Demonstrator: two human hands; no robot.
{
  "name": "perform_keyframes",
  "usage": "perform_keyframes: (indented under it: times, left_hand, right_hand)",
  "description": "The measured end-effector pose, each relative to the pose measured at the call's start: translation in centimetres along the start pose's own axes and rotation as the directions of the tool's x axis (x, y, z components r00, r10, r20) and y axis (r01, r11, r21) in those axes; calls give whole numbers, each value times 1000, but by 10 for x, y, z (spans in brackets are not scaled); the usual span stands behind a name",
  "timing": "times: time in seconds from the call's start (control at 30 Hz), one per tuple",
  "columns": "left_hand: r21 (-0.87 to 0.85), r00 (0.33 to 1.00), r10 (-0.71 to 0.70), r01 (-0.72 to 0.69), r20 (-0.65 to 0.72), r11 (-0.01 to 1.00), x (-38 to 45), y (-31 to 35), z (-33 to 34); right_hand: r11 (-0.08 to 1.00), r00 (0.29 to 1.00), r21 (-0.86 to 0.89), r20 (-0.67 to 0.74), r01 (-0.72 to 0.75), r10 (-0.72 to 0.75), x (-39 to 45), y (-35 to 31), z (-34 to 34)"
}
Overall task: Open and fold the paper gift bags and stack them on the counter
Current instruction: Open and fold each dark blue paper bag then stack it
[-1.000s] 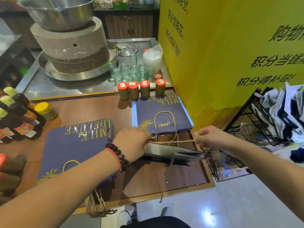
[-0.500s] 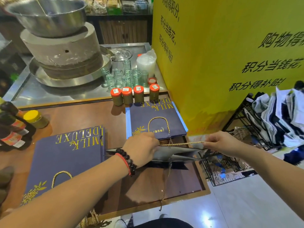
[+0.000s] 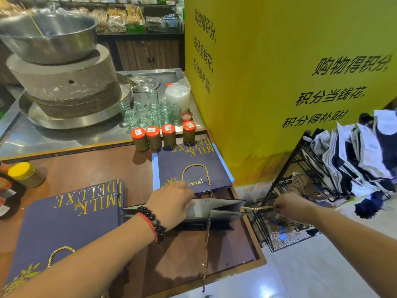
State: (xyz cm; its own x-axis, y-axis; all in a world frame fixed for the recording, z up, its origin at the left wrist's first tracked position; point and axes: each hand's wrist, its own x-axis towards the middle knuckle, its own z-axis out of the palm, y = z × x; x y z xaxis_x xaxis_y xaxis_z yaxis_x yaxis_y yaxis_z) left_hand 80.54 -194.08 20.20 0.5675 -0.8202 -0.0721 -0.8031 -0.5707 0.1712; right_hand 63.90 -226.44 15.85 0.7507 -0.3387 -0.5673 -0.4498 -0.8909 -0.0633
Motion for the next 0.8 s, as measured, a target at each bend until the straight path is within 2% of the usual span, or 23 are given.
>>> perform_keyframes:
  times: [0.07,0.17,0.27,0.33,0.37,0.5,0.63,0.8]
  left_hand:
    - [-38,1000,14,-14,-12,999,3,1,0]
    - [-92,998,63,-65,-20,994,8,6,0]
    - [-122,996,84,-82,8,989,12,14,-1]
    - [-115,997,74,-71,17,991,14,18,-3]
    - [-120,998,68,-66,12,991,14,20,-4]
    - [-151,999,54,-53,6,987,13,20,-8]
    - [-197,1000,30,-29,1,980,10,17,-9]
    - [-224,1000,18,-15,12,974,3,13,-10]
  right_hand:
    - [967,999,254,-50,20,-7,0,-16,-4]
    - [780,983,613,-184,123,-10,-2,-56,-24]
    - [590,966,776,-258,223,-26,-8,-104,-48]
    - [516,961,815,-265,264,-74,-12,-131,-57]
    - [510,962,819,-259,265,-84,-14,-141,-59]
    - [641,973,738,-223,211,-64,-9,-160,-63]
    - [625,991,770,-122,130,-56,-6,-166,-64]
    - [667,990,732,-123,141,-75,-3,-174,-61]
